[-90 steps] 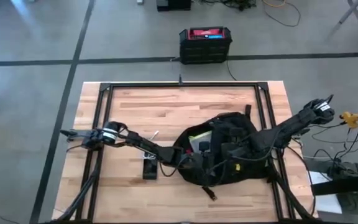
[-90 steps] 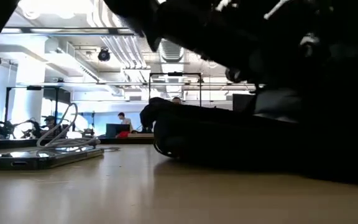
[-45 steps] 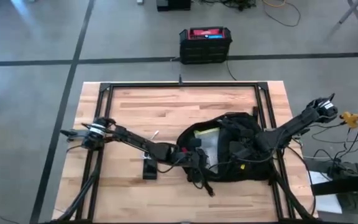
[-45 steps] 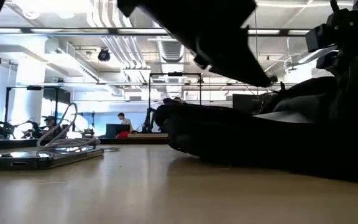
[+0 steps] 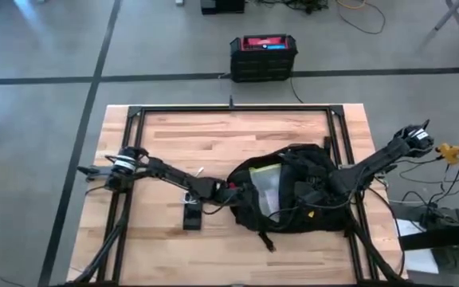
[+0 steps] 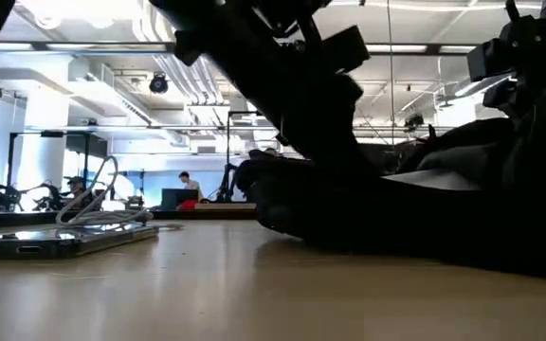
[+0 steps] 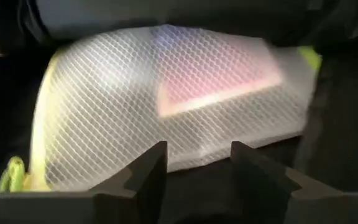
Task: Unpack backpack
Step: Remove the yellow green zip bag from the black backpack
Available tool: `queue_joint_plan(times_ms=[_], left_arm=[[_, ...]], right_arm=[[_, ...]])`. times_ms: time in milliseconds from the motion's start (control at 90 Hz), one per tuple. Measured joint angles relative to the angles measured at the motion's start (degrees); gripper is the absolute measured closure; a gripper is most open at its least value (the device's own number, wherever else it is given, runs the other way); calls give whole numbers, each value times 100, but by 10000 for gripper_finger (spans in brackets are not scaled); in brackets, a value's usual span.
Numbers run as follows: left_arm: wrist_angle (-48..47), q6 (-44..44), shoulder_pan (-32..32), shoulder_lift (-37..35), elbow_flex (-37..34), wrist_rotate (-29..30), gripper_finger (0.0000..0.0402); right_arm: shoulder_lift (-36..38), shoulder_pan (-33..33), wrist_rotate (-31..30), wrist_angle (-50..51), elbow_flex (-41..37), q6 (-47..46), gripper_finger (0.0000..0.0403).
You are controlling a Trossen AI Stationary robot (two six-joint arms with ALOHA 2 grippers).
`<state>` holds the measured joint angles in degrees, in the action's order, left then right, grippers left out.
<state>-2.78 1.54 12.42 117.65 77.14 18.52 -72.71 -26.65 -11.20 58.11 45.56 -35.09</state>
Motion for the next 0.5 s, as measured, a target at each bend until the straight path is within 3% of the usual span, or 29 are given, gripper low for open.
queue_joint_plan(times_ms=[233,500], left_arm=[[-525,1559,-233,5,98,1058,213],[-1620,1938,-1058,6,739,302,201]], right_arm=[[-4,2,-78,-20,-4,-42,203],[-7,2,-100,-57,-9,-113,203]])
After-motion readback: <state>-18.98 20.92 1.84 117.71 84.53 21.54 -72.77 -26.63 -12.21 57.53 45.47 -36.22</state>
